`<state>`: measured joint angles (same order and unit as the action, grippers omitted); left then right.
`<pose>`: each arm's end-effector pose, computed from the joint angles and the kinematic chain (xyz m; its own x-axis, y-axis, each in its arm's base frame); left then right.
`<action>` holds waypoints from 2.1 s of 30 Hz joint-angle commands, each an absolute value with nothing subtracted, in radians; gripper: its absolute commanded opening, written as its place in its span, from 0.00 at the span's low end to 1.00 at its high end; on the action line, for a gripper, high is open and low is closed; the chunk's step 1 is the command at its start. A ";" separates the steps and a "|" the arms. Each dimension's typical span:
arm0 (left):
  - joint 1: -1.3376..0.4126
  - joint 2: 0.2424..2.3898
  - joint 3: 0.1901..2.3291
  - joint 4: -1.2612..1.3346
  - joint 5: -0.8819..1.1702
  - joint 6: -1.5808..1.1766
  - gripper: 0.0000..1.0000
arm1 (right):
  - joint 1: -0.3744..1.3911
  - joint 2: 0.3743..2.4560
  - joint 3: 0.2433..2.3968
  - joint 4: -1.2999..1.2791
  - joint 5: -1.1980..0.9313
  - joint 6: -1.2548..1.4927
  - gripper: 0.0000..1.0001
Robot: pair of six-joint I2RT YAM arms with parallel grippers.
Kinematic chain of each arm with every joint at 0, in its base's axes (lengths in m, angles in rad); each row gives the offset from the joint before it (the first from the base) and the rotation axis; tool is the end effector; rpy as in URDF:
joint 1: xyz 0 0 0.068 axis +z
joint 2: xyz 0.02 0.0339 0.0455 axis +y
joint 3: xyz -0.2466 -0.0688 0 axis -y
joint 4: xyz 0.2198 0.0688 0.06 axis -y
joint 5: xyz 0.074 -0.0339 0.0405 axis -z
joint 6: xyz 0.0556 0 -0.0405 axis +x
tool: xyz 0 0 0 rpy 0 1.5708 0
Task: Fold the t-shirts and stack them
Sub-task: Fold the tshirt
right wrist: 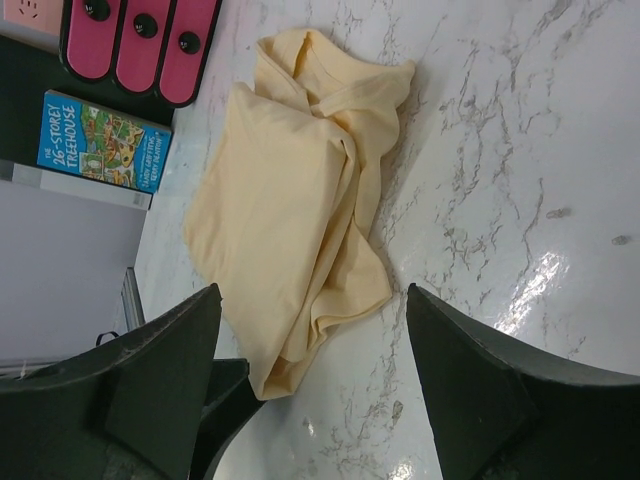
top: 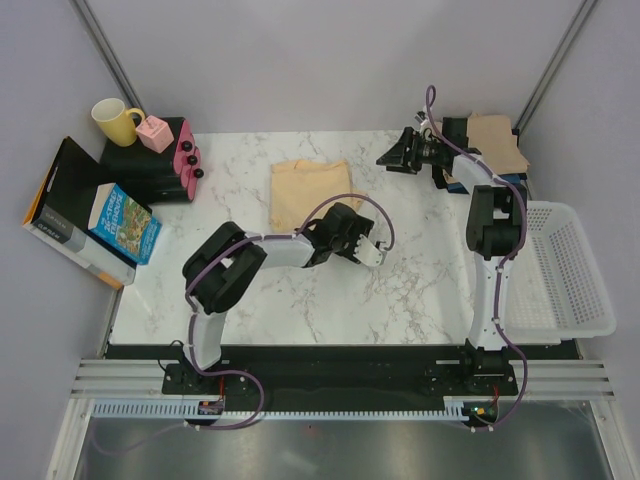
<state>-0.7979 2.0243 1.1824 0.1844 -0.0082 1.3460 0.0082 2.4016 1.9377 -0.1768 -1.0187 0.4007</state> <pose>0.2948 -0.3016 0.1320 0.5983 0.7827 -0.1715 0.5745 -0.2698 0.7727 0.5078 0.0515 0.1734 -0.8183 0.1979 -0.5397 -0.3993 0.4797 0.7813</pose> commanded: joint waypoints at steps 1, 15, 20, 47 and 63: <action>-0.810 1.936 1.135 0.065 -0.055 1.255 0.77 | 0.005 2.332 1.933 -0.138 -1.035 0.396 0.82; -0.813 2.086 1.215 0.018 -0.201 1.152 0.67 | 0.003 2.335 1.934 -0.104 -1.032 0.417 0.82; -0.813 2.095 1.229 0.006 -0.199 1.111 0.45 | 0.005 2.316 1.908 -0.104 -1.029 0.405 0.82; -0.795 1.933 1.319 -0.003 -0.230 0.899 0.02 | 0.081 2.339 1.643 0.023 -1.261 0.676 0.79; -0.787 1.888 1.305 0.029 -0.242 0.937 0.02 | 0.135 2.419 1.690 0.069 -1.195 0.727 0.81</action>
